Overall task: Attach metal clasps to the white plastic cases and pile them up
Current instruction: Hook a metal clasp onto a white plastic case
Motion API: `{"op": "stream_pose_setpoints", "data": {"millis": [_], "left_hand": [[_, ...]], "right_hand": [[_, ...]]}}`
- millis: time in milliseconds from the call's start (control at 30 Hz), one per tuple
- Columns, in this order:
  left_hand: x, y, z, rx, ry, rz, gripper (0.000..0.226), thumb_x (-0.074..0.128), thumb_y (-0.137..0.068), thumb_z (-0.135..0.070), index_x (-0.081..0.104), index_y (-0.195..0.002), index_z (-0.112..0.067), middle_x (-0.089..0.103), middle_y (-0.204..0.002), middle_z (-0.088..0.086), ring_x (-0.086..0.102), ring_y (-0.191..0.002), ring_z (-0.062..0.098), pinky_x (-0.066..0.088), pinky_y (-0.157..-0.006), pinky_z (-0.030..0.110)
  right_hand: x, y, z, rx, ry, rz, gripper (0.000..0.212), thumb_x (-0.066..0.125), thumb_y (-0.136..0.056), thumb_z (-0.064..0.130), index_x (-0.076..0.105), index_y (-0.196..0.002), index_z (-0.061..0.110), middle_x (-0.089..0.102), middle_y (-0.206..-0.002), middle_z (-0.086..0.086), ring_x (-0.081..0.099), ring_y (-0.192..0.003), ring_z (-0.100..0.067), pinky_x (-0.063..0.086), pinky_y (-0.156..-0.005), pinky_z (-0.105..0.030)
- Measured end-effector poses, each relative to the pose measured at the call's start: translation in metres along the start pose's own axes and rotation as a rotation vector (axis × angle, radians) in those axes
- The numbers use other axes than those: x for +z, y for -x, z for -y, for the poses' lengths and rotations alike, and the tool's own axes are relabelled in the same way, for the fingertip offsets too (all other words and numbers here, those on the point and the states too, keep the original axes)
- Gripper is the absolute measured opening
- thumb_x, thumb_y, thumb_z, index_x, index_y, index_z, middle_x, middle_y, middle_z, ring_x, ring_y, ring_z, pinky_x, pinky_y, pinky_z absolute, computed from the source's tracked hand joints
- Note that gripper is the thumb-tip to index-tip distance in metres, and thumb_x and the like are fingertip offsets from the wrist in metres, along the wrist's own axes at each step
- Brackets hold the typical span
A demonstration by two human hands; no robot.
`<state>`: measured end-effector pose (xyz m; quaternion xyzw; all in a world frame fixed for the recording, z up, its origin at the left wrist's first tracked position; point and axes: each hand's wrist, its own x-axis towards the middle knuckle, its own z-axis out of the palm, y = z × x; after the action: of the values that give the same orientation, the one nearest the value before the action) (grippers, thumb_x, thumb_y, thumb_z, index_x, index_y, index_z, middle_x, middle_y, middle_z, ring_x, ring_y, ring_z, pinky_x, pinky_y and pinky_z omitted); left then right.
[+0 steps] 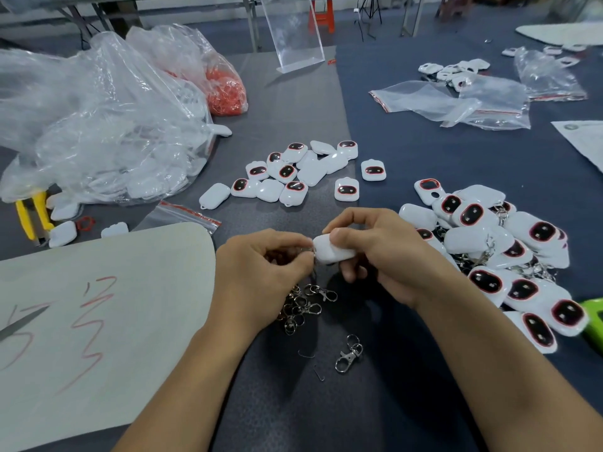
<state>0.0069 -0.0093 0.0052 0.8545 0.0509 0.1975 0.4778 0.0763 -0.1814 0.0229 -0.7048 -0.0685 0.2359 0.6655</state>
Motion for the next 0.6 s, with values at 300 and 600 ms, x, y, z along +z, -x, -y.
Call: {"op": "stream_pose_setpoints", "data": {"millis": [300, 600], "left_hand": [[-0.001, -0.005, -0.008, -0.162, 0.447, 0.084, 0.012, 0.083, -0.064, -0.033, 0.082, -0.074, -0.026, 0.072, -0.061, -0.003, 0.055, -0.053, 0.002, 0.045, -0.054, 0.015], [-0.012, -0.003, -0.003, 0.181, -0.15, 0.049, 0.006, 0.078, -0.077, -0.033, 0.075, -0.079, -0.029, 0.057, -0.062, -0.01, 0.053, -0.058, 0.006, 0.036, -0.055, 0.019]], "right_hand": [[0.005, 0.005, 0.008, 0.075, -0.3, 0.082, 0.021, 0.052, -0.098, 0.0, 0.067, -0.083, 0.006, 0.065, -0.07, -0.02, 0.045, -0.041, -0.016, 0.035, -0.042, -0.022], [0.02, 0.007, 0.004, -0.048, -0.206, -0.092, 0.021, 0.057, -0.096, -0.001, 0.064, -0.079, 0.007, 0.067, -0.063, -0.013, 0.047, -0.035, -0.016, 0.036, -0.038, -0.019]]}}
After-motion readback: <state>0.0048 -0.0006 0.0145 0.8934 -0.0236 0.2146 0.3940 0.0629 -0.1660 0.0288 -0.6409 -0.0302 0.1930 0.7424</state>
